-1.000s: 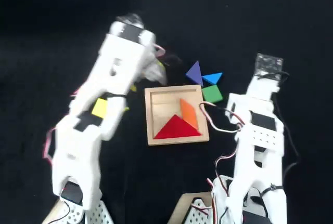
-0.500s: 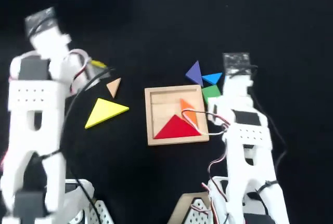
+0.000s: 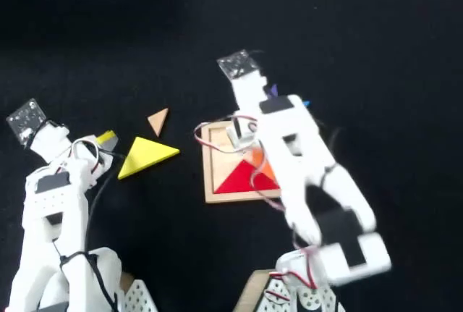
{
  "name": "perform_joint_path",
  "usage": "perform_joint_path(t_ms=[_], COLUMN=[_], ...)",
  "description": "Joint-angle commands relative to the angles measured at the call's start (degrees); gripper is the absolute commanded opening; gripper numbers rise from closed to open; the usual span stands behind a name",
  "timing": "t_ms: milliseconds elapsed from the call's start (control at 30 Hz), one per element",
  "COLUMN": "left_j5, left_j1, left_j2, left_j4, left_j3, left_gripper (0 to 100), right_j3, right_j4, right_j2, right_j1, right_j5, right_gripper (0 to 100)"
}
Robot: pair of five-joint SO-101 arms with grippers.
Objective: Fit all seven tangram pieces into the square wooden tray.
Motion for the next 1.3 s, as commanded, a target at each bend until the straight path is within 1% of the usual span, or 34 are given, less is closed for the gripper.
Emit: perform_joint_path(t_ms=[0, 200, 467, 700, 867, 1000, 1267], left_j5=[-0.4, -0.5, -0.5, -0.5, -0.5, -0.5, -0.5], left_j1=[3.0, 4.4, 4.4, 4.2, 4.0, 4.0, 4.0], left_j2=[-1.8, -1.8, -1.8, -1.8, -1.8, -1.8, -1.8], left_j4=[-1.6, -1.6, -1.7, -1.8, -1.8, -1.8, -1.8], left_j3=[-0.1, -0.2, 0.0, 0.1, 0.1, 0.1, 0.2], left_gripper=[31, 31, 31, 31, 31, 31, 31], right_j3=[-7.3, -7.1, -6.1, -6.5, -4.3, -3.4, -3.6], right_j4=[0.5, 0.1, 2.1, 4.1, 4.9, 5.5, 6.6], right_j2=[7.6, 9.3, 10.3, 7.9, 5.1, 6.3, 5.2], right_j1=[1.1, 1.2, 5.8, 4.1, 4.5, 4.3, 4.6], right_j5=[0.6, 0.7, 0.7, 0.7, 0.8, 3.5, 3.9], right_gripper=[1.1, 1.1, 1.1, 1.1, 1.1, 1.1, 1.1])
